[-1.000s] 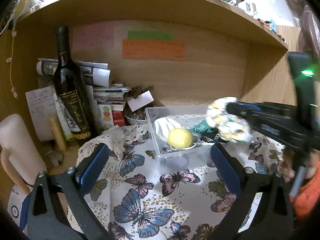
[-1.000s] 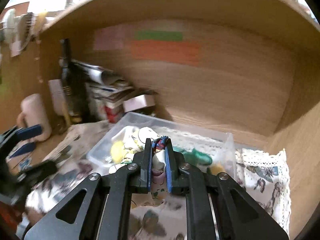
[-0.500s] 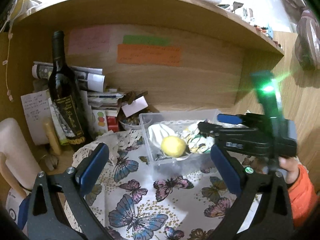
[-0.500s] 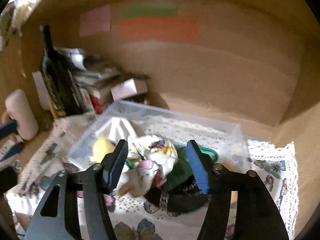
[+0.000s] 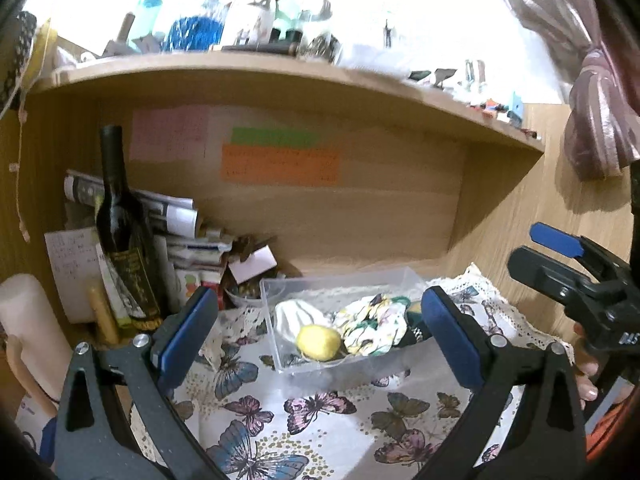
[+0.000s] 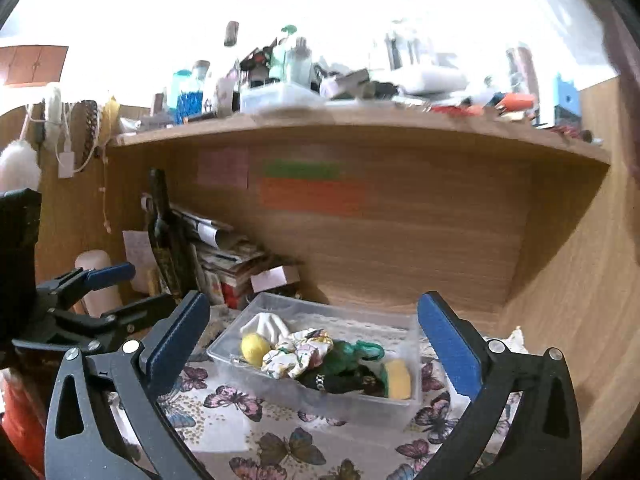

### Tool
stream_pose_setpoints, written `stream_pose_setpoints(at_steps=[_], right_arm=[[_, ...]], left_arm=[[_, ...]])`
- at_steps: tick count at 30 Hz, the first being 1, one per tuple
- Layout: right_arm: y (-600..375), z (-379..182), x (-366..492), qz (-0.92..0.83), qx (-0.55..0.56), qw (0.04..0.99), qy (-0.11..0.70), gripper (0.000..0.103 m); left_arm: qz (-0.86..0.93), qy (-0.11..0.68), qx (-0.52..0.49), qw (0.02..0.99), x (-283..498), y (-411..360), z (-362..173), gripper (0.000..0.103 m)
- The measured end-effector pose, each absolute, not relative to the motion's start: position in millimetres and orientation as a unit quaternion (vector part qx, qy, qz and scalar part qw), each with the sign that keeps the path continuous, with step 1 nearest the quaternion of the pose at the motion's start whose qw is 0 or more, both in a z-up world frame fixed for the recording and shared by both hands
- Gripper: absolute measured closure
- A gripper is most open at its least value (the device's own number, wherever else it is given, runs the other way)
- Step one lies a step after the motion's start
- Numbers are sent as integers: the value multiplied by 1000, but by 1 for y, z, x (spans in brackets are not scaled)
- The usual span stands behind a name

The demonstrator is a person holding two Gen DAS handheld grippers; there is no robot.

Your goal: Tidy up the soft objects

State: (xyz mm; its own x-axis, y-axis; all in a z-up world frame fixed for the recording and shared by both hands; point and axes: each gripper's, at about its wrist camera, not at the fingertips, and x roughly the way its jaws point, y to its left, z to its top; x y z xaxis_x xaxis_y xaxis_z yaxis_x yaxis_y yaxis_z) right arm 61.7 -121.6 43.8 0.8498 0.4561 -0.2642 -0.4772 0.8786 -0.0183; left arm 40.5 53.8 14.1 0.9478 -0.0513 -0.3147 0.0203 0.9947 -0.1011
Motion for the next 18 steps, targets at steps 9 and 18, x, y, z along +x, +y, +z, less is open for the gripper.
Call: stream_pose_setpoints(at_steps=[9, 18], right_arm=[[-133, 34, 53, 235, -13, 962, 137, 0], [-137, 33, 50, 232, -8, 963, 136, 0]], left_arm=[[-20, 140, -42, 989, 25, 44, 26, 0], [-21, 132, -35, 990, 20, 38, 28, 0]])
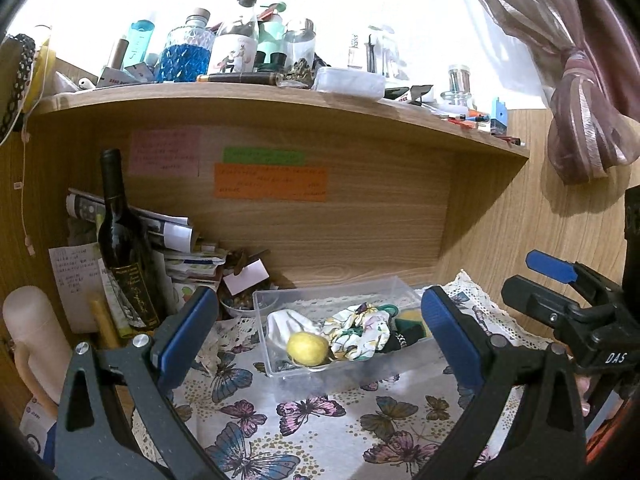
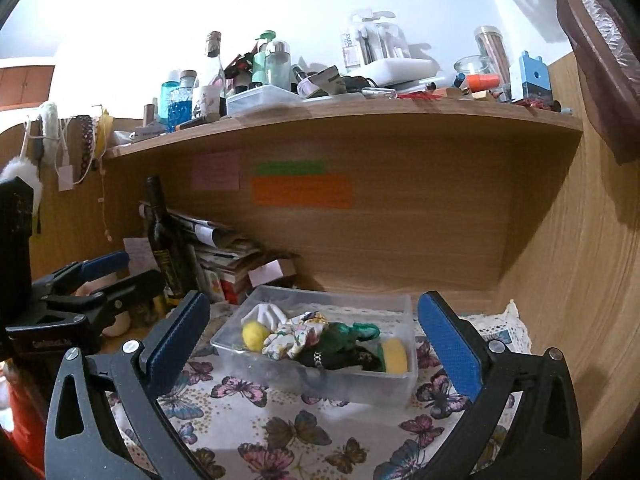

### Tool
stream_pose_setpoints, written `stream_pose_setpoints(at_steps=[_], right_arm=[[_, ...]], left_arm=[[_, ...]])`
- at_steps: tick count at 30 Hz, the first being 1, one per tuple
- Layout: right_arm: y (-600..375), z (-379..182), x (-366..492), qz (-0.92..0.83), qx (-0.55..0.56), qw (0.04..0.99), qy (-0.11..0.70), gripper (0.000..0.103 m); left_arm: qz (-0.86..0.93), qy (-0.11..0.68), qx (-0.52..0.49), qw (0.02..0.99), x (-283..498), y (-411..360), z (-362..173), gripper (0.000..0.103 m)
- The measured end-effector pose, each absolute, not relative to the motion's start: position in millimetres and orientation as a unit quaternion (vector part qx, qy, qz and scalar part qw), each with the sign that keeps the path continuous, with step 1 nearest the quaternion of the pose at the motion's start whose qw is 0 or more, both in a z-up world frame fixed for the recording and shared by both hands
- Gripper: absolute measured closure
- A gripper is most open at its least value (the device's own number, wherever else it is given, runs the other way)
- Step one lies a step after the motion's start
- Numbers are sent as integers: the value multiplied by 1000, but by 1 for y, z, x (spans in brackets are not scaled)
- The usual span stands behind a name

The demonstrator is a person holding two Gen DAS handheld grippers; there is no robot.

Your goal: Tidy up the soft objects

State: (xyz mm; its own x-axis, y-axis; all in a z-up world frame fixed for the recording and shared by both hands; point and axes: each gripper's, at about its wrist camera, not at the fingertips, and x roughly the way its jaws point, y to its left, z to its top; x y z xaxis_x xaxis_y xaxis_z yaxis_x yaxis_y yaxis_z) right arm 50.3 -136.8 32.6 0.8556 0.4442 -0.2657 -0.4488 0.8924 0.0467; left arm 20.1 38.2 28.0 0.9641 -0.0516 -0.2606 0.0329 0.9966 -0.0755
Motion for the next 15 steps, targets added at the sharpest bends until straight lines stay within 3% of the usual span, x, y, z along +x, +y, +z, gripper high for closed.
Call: stream_pose_setpoints(at_steps=[15], right_arm=[[-142, 31, 51, 233, 7, 962, 139, 0]], left_arm=[[-22, 133, -29, 991, 21, 35, 26, 0]])
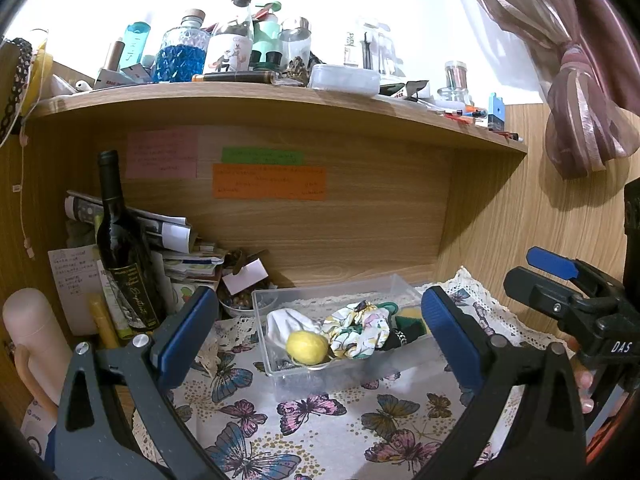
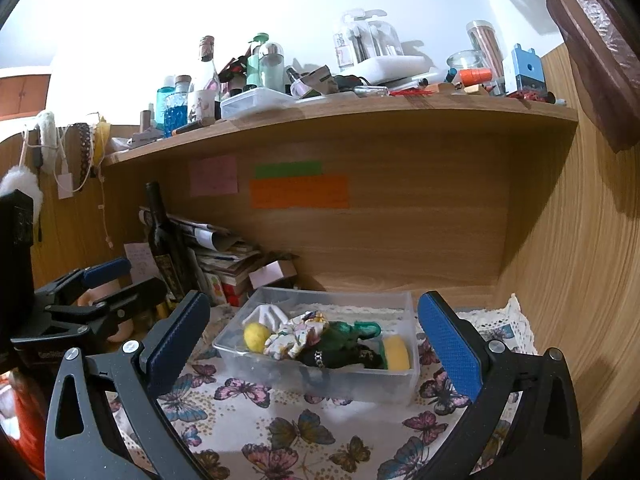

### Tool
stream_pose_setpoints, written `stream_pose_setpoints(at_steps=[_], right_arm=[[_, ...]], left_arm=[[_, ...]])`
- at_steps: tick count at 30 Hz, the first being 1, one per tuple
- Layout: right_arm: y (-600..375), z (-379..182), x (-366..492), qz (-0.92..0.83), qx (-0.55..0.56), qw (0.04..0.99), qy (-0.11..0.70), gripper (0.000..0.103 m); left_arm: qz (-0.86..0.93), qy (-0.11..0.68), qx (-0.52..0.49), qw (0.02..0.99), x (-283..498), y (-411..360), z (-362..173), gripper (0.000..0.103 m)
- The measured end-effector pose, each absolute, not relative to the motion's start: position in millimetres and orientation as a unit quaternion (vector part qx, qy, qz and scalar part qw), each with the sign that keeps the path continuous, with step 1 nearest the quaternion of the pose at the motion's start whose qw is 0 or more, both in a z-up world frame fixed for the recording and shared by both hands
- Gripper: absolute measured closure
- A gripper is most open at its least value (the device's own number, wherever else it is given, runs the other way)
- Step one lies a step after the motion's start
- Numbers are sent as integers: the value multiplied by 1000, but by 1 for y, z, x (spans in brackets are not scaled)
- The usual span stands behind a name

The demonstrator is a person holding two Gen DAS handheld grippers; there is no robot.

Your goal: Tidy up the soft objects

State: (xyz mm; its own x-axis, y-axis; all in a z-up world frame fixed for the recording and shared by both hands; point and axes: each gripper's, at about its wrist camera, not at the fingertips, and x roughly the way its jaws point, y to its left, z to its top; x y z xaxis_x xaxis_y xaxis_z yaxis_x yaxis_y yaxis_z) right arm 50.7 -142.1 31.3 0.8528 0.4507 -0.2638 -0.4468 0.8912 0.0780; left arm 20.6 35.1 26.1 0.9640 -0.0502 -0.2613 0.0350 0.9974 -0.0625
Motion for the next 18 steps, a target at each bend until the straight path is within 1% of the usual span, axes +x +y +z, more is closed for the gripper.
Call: stream_pose_setpoints(at_steps=[18], right_arm=[[-141, 31, 46, 240, 15, 962, 133, 0]], left_arm=[[-30, 130, -31, 990, 19, 35, 25, 0]])
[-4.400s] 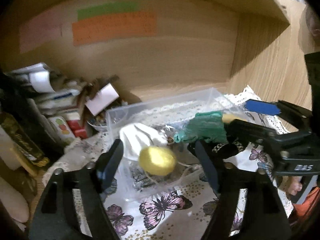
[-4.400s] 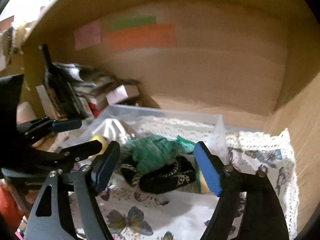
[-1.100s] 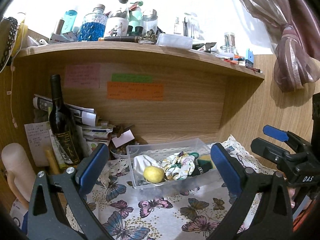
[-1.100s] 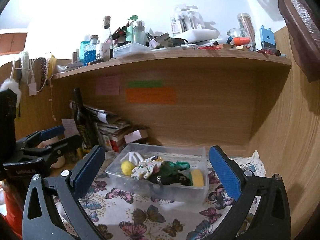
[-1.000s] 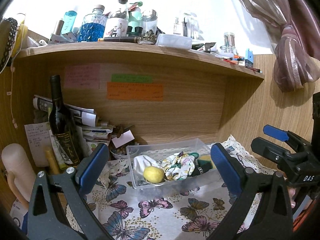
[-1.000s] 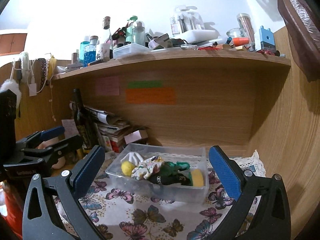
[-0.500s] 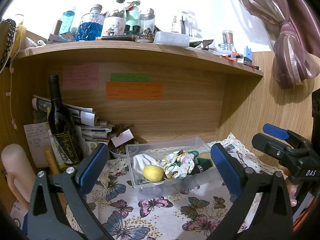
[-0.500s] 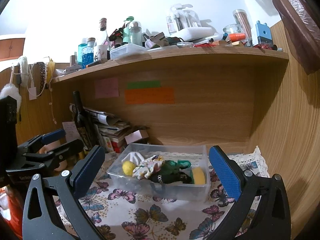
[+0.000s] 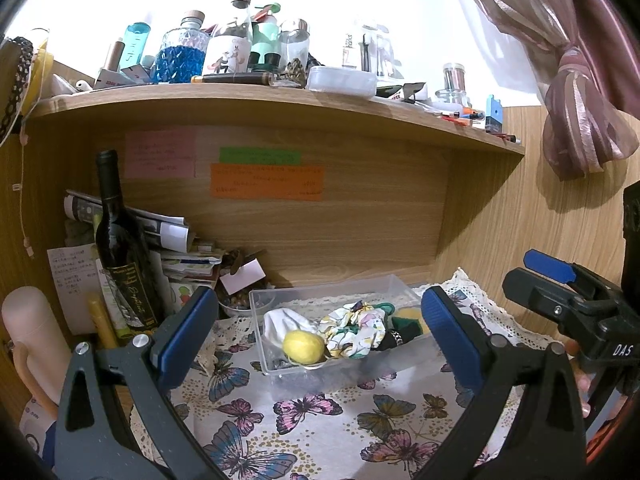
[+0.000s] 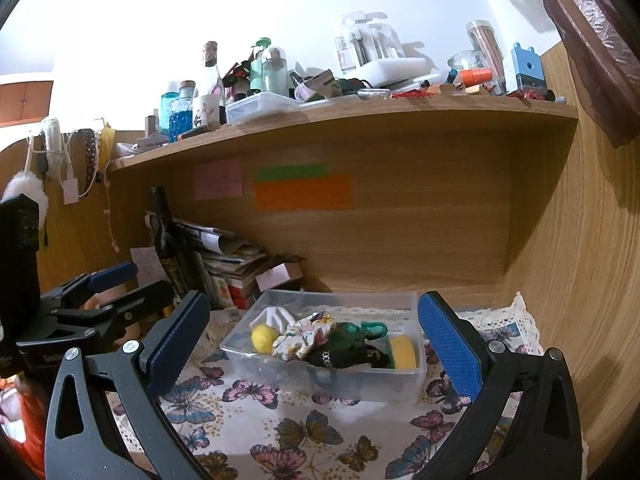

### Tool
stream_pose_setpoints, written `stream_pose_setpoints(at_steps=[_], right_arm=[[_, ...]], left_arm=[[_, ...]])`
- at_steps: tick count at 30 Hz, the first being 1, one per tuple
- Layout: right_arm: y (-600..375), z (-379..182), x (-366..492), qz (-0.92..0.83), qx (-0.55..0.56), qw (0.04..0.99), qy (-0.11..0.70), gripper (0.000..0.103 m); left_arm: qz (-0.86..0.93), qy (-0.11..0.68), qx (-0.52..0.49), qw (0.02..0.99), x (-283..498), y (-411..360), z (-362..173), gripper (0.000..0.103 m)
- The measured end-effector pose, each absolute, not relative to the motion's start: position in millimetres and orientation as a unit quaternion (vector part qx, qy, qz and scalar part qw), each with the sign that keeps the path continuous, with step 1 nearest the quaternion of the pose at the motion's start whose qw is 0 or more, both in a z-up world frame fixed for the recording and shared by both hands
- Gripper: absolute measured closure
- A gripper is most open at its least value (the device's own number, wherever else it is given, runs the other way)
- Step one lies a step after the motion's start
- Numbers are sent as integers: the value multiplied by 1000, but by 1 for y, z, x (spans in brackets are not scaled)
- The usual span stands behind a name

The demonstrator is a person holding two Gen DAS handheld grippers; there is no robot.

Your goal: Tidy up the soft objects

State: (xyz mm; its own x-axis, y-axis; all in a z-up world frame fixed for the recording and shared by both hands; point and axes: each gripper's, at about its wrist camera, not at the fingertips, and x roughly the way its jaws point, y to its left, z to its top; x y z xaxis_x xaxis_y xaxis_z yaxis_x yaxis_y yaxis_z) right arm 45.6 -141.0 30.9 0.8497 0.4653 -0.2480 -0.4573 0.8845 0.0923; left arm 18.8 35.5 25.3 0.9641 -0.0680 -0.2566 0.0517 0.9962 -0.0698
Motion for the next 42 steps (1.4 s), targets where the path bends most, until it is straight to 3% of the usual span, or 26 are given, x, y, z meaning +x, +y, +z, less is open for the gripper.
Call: stream_pose_setpoints(at_steps=[42], right_arm=[[-137, 23, 52, 235, 18, 961, 146, 0]], left_arm=[[-37, 142, -32, 989, 23, 37, 20, 0]])
